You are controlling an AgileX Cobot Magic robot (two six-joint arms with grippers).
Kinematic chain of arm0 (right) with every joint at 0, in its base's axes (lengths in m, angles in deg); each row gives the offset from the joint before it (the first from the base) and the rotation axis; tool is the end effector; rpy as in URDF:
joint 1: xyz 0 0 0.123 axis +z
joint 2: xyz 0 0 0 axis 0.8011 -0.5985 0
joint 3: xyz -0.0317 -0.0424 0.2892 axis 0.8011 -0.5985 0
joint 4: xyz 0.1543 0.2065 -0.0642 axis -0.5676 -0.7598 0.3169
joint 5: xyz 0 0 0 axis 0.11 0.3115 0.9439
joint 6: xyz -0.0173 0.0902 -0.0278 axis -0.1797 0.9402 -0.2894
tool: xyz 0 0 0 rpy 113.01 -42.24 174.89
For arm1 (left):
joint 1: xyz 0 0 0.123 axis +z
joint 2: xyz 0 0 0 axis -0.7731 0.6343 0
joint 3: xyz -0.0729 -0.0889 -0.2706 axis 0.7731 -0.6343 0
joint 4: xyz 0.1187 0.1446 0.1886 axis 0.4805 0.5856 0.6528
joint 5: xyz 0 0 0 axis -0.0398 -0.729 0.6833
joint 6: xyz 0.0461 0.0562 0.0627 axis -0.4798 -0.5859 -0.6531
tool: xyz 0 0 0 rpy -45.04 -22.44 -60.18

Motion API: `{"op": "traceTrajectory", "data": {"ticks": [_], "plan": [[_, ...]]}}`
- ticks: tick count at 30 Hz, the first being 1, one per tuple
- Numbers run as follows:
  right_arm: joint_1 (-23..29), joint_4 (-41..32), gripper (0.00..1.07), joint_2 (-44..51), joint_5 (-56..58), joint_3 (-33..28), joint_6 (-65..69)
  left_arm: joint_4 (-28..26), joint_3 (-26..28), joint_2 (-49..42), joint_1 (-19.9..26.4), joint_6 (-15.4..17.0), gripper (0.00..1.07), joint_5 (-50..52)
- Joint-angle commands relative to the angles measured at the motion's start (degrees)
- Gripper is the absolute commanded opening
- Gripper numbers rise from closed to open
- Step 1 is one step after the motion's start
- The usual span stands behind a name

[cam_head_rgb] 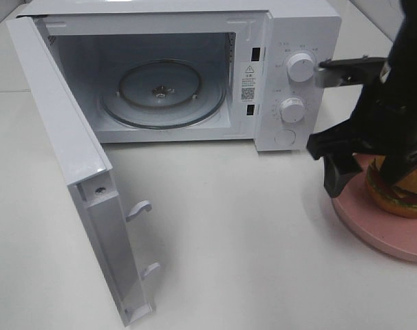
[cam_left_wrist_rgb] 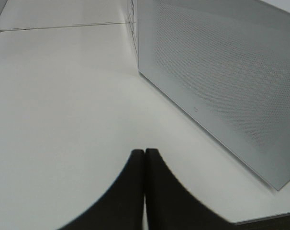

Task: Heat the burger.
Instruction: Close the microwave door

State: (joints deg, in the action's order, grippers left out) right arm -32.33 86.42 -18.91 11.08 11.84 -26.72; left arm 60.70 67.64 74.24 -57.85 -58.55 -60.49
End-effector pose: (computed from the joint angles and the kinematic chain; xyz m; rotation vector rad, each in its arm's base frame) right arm 0.2861 0.1061 0.2234 -0.3554 2.9752 0.0081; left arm 0.0011 -0.0057 0.2836 0.1794 2.0223 -0.1270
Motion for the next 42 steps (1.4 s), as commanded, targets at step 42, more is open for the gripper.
{"op": "traceTrajectory", "data": {"ticks": [42], "plan": [[-13.06, 0.06, 0.71, 79.30, 8.08, -28.88, -5.90, 0.11, -0.23, -1.32, 0.00, 0.06, 0.00, 0.86]]}}
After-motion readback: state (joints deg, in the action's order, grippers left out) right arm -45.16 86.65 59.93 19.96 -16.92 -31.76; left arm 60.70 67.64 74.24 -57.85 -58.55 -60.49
